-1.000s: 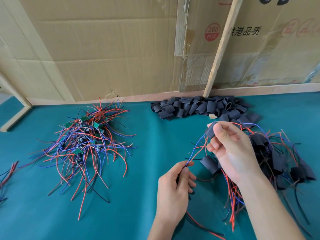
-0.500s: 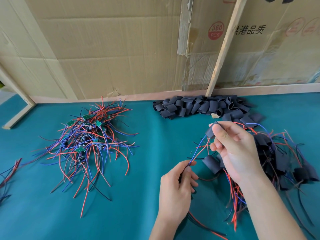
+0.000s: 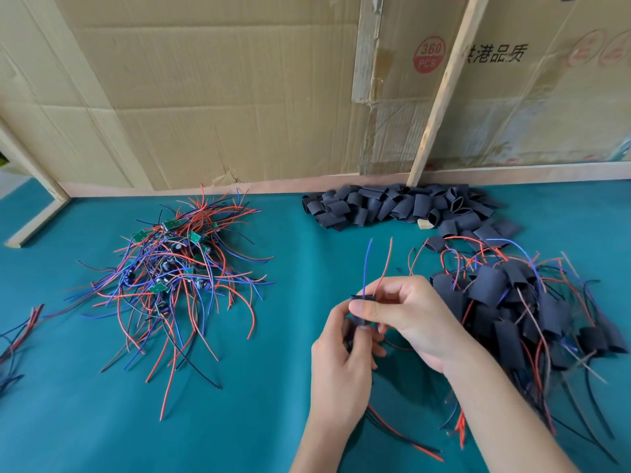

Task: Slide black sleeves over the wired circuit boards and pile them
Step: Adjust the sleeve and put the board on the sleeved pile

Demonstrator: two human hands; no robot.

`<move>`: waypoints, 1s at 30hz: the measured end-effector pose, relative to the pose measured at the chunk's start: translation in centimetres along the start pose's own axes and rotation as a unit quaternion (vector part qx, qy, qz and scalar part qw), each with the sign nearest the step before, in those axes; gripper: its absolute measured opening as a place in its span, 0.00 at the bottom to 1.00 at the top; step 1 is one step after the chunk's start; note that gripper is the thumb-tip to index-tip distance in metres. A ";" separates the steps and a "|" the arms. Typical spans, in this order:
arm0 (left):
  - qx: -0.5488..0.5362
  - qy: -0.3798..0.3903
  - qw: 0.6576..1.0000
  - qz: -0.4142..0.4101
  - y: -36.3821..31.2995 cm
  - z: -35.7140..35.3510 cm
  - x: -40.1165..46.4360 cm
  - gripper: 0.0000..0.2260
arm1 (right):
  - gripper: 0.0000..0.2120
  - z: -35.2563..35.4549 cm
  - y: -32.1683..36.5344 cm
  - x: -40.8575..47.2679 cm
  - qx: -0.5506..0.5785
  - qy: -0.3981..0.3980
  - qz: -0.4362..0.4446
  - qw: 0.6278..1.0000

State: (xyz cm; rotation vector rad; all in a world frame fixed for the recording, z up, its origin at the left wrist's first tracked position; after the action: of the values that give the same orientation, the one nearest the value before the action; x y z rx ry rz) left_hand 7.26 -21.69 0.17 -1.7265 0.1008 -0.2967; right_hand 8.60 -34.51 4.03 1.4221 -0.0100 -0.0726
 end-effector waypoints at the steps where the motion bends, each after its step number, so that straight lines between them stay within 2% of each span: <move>1: -0.004 0.003 1.000 0.004 0.0 0.0 0.0 0.13 | 0.12 0.0 -0.1 0.0 -0.004 -0.002 -0.005 1.000; 5: -0.056 -0.008 0.998 0.028 0.1 0.0 -0.1 0.15 | 0.14 1.1 -0.4 0.3 0.028 -0.088 0.010 0.996; 8: -0.090 -0.027 0.995 0.044 0.3 0.1 0.0 0.10 | 0.07 2.0 -0.3 0.4 0.112 -0.145 0.024 0.983; 11: -0.078 -0.029 0.996 0.040 0.3 0.1 0.0 0.05 | 0.05 2.3 -0.4 0.4 0.134 -0.153 0.021 0.979; 20: -0.076 -0.052 0.995 0.034 0.3 0.2 0.2 0.05 | 0.16 1.3 -1.0 0.6 -0.034 -0.147 0.008 0.988; 24: -0.070 -0.058 0.995 0.039 0.3 0.2 0.3 0.05 | 0.11 1.5 -0.5 0.4 -0.175 -0.182 0.034 0.967; 30: -0.049 -0.060 0.997 0.030 0.1 0.0 0.1 0.10 | 0.12 1.3 0.1 0.1 -0.244 -0.182 0.049 0.951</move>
State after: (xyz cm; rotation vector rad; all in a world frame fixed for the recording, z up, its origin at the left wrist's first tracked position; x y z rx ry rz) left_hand 7.41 -21.79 0.08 -1.8312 0.0811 -0.1453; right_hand 8.64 -35.78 4.31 0.8958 -0.3456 -0.2383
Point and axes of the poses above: each hand's wrist, its own x-axis towards the middle knuckle, its own z-axis out of the back of the hand, y = z × x, the point moved 4 cm from there along x, towards the middle knuckle, and after that the axes turned 9 degrees about -x, right-handed, at the moved point
